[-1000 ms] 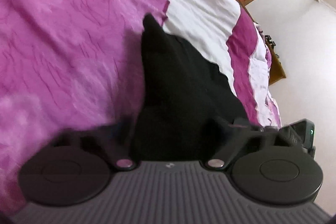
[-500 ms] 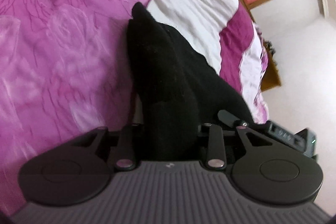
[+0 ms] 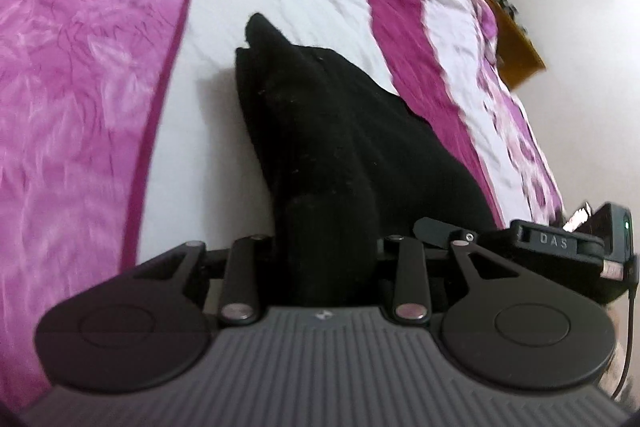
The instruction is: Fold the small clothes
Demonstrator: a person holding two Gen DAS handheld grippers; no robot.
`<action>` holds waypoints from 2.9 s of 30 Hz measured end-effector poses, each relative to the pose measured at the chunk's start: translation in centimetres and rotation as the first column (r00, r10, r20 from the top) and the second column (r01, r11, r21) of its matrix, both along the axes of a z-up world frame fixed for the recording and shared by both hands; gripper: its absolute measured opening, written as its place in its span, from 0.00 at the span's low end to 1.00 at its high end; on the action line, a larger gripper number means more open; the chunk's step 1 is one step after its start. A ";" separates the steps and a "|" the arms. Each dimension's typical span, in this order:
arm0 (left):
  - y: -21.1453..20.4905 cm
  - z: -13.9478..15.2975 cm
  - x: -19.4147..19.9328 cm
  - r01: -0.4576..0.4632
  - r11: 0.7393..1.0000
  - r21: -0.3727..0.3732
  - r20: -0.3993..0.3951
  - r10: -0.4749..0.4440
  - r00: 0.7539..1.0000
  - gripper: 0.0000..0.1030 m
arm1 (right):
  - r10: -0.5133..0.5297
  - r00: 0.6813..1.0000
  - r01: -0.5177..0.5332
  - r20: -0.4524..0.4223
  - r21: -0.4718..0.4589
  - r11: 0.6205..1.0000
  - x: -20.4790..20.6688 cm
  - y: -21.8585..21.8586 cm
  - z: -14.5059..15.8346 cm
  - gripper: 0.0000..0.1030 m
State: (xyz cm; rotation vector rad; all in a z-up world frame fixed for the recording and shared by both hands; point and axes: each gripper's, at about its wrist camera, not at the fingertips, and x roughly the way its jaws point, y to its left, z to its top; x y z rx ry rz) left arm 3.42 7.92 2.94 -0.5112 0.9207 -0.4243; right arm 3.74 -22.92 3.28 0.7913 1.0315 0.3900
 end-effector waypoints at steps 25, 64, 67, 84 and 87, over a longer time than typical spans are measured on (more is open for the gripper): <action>-4.0 5.6 -11.4 -0.338 0.915 0.222 0.604 0.143 0.784 0.39 | 0.144 0.697 0.392 0.702 -0.541 0.744 -17.8 3.2 6.2 0.65; -8.4 7.3 -15.4 -0.341 0.769 0.541 0.385 0.134 0.913 0.83 | 0.130 0.873 0.229 0.470 -0.630 0.742 -24.1 6.0 7.4 0.76; -8.5 6.7 -16.2 -0.351 0.765 0.540 0.393 0.140 0.909 0.83 | 0.066 0.873 0.292 0.484 -0.624 0.725 -24.8 6.1 6.9 0.81; -9.3 1.6 -17.0 -0.357 0.775 0.522 0.461 0.095 0.882 0.93 | -0.015 0.831 0.369 0.557 -0.529 0.764 -26.0 4.5 1.7 0.93; -9.6 0.9 -16.8 -0.360 0.768 0.530 0.492 0.068 0.868 0.93 | -0.056 0.846 0.371 0.530 -0.509 0.777 -25.1 3.8 1.2 0.93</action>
